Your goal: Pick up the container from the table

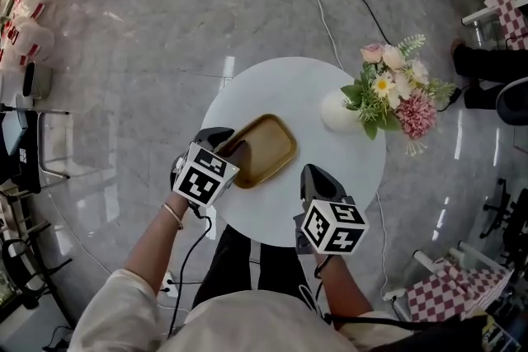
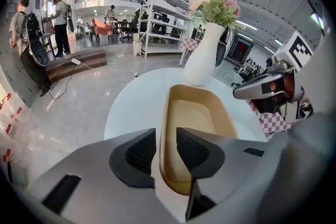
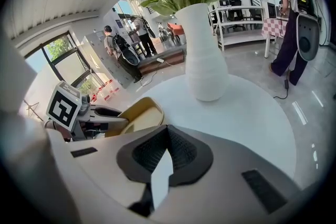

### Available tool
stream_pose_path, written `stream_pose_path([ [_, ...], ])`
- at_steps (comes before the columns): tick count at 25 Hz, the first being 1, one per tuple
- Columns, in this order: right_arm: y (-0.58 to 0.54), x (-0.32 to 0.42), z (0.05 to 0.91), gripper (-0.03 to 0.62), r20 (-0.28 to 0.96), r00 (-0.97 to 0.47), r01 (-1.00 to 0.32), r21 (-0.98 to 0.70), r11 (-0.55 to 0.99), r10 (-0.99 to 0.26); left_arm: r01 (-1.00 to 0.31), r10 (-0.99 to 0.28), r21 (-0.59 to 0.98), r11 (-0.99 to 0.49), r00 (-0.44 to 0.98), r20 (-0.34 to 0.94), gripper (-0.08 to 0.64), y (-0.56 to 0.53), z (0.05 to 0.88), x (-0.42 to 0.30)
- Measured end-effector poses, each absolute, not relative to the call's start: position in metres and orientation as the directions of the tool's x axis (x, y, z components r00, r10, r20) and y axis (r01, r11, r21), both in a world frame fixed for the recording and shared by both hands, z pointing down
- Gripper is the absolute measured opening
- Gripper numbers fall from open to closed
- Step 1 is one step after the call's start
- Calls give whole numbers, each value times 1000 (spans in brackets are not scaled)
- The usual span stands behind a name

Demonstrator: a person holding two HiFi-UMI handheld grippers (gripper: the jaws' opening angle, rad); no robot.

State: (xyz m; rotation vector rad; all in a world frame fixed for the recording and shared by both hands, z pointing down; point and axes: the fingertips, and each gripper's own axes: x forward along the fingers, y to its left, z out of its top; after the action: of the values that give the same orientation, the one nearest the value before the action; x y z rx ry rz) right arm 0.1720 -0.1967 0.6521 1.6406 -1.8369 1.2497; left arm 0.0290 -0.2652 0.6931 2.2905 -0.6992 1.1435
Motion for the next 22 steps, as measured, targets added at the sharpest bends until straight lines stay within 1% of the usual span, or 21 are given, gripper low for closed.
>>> stream_pose_path([
  [5,-198,173,654,25,767,-245,-928,-362,-85,-592,-632,-223,198,-749,523,823,126,-267,694,29],
  [9,-197,175,655,25,770,-244,-929,-361,-87,-589,-626,-237,177,-760,521,820,100,-271,692,30],
  [12,-197,175,655,25,771,-244,-928,-362,-91,-588,-614,-230,168,-771,516,825,97,-272,691,30],
  [22,-195,181,657,25,773,-238,-927,-362,-100,-589,-612,-236,161,-774,516,823,51,-274,692,33],
])
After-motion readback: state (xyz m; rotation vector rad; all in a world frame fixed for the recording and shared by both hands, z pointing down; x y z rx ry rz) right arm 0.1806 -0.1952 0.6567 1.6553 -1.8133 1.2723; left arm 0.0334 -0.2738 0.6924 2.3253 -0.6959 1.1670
